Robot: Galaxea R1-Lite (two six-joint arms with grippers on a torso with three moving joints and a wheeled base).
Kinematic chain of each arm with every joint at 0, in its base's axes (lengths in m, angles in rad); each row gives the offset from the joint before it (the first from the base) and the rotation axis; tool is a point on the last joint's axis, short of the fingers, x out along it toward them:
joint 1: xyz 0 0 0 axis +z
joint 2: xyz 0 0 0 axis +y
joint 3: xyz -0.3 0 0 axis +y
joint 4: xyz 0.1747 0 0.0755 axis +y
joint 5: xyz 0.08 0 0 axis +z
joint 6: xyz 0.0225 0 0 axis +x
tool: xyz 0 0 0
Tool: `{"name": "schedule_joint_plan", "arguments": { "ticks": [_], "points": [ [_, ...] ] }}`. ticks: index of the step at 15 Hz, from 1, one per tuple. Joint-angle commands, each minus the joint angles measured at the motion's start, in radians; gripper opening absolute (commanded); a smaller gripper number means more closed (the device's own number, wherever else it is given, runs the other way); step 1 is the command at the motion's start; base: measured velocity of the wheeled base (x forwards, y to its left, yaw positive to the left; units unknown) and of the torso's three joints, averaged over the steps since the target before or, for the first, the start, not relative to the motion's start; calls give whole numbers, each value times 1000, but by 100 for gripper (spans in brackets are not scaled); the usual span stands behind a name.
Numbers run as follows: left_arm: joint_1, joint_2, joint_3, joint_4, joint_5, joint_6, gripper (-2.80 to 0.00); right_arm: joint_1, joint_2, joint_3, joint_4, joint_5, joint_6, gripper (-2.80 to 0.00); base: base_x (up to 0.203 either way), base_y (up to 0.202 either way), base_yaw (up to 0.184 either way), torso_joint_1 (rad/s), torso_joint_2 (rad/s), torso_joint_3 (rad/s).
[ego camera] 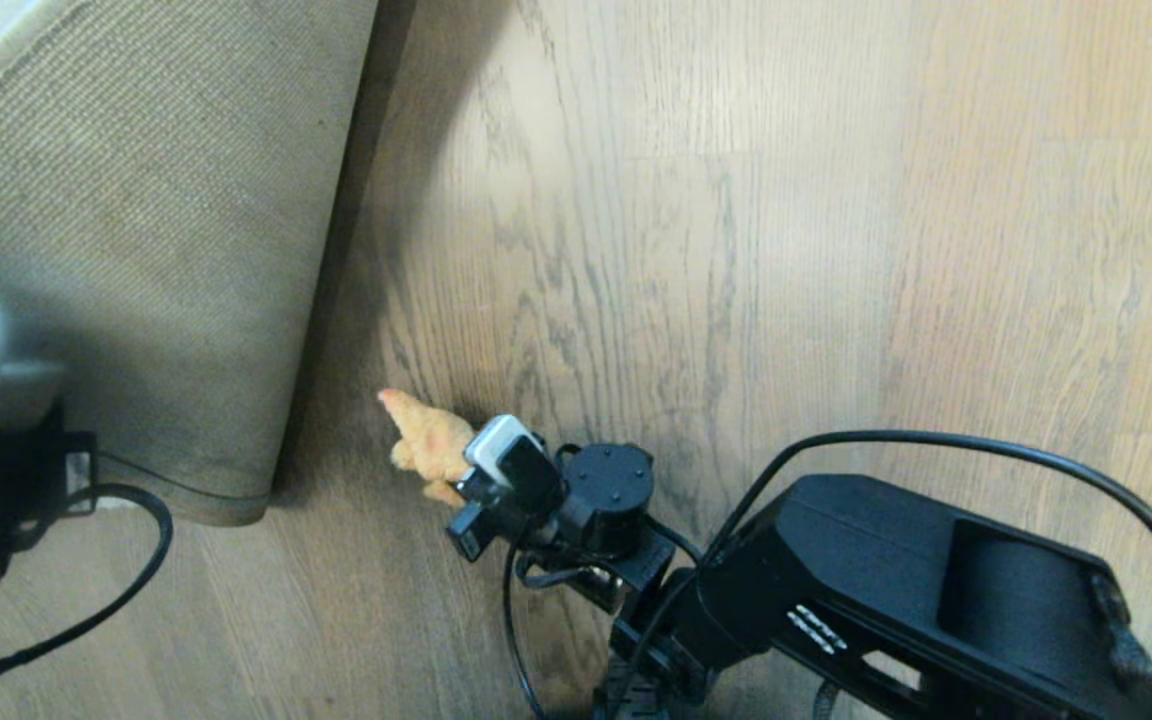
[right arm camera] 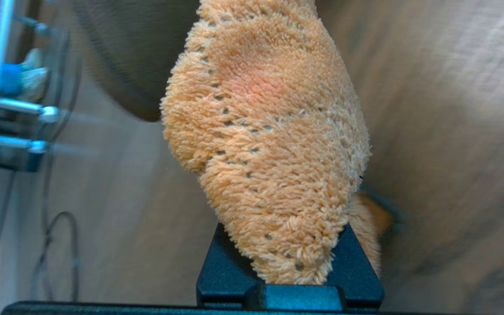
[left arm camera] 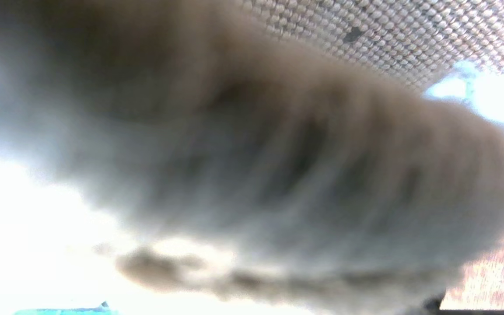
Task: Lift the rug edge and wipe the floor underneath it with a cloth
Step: Wipe the floor under the carpet with a rag
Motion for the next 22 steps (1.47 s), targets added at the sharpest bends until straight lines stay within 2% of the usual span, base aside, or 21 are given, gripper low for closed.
{"name": "schedule_joint_plan", "arguments": {
  "ticks": [1,6,16,22],
  "points": [
    [0,9,1,-6,4,2,-280,-50,14,-34,-7,0,-3,-280,0,0,0,0,0,0],
    [-2,12,1,-6,4,2,-280,-110,-18,-40,-8,0,-3,-280,0,0,0,0,0,0],
    [-2,7,2,-6,4,2,-280,-163,-90,-40,13,0,-17,-280,0,0,0,0,0,0],
    [-5,7,1,-5,4,2,-280,-281,-135,-42,33,2,-17,-280,0,0,0,0,0,0]
  ]
}}
